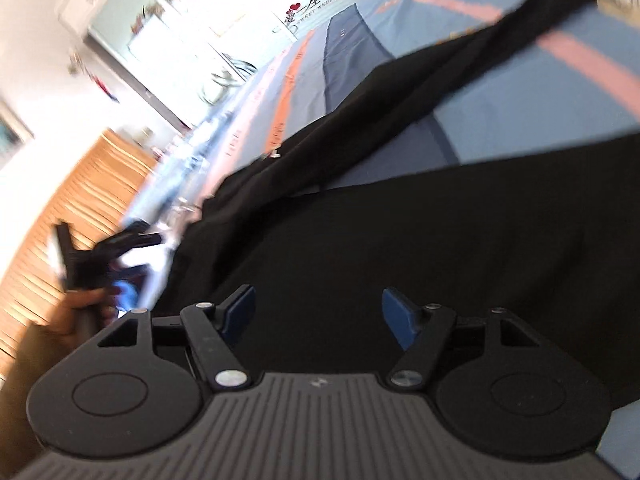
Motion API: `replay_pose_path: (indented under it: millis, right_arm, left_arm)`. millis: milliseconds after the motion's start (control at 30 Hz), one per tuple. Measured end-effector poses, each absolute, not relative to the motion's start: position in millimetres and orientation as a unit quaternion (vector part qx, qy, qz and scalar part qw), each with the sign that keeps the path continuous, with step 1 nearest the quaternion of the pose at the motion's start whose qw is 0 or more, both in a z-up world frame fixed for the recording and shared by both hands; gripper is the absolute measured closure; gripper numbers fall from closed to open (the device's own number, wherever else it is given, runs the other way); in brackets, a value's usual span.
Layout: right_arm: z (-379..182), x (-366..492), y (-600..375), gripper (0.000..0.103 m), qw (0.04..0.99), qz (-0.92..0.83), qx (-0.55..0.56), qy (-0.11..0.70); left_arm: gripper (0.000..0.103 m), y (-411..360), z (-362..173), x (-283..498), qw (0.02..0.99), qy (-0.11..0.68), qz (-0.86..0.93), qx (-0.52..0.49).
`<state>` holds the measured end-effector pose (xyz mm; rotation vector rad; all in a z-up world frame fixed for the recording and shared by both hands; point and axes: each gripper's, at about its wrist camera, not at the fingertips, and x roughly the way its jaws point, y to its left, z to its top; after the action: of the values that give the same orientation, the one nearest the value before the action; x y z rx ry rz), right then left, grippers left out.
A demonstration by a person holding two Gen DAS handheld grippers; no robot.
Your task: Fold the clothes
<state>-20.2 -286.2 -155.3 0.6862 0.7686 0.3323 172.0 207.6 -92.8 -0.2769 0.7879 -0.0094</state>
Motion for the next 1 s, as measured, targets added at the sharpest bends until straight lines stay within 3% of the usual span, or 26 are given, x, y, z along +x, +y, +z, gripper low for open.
replay_pose_path:
  millis: [167, 567, 600, 700, 1000]
  right_arm:
    - [-168.0, -10.6, -285.9, 0.031, 0.846, 0.170, 0.352, 0.361]
    - [-171.2, -10.3, -280.4, 0.029, 0.845, 0.188, 0.353, 0.356]
    - [-173.0, -10.2, -280.7, 0.029, 0.844, 0.186, 0.354, 0.357]
    - [-178.5, -9.7, -282.1, 0.029, 0.842, 0.180, 0.357, 0.361]
    - [-188.4, -11.5, -290.6, 0.029, 0.837, 0.179, 0.369, 0.363]
  left_arm:
    - [0.007, 214.0, -110.1, 217.1, 0.897, 0.381, -0.050, -0.221]
    - [0.008, 204.7, -139.2, 258.1, 0.881, 0.432, -0.042, -0.190]
    - [0.010, 205.0, -140.4, 260.3, 0.879, 0.432, -0.046, -0.196]
    - [0.033, 200.4, -144.6, 268.0, 0.874, 0.444, -0.065, -0.187]
    - [0.039, 193.3, -146.6, 277.3, 0.871, 0.451, -0.083, -0.176]
